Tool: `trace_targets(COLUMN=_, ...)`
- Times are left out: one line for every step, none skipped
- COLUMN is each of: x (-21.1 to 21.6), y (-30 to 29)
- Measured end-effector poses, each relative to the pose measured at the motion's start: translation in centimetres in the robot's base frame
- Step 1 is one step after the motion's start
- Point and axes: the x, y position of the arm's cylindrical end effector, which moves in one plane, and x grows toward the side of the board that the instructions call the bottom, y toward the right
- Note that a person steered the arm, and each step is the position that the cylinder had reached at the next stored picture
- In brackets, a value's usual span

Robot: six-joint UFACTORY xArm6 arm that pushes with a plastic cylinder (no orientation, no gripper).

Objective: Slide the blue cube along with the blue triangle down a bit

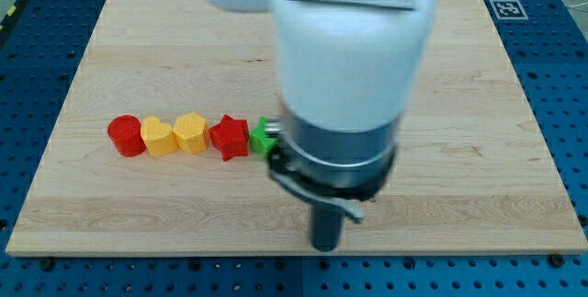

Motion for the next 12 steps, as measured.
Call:
trace_targets(x=-0.2, y=4.6)
trace_targets(x=-2.1, y=8.4)
trace_targets(x=-4.6, y=11.0)
trace_targets(x=-7.0, y=11.1)
trace_targets(x=-8.7, y=11.0)
trace_targets(x=-10.8, y=11.0)
trace_targets(x=-13.0, y=10.6)
trace_targets(x=-13.9, y=9.1)
trace_targets(x=-14.1, y=7.4)
trace_targets(x=-14.1, y=5.8)
trace_targets(x=-14.1, y=4.5)
trace_targets(x=-14.2, y=3.8)
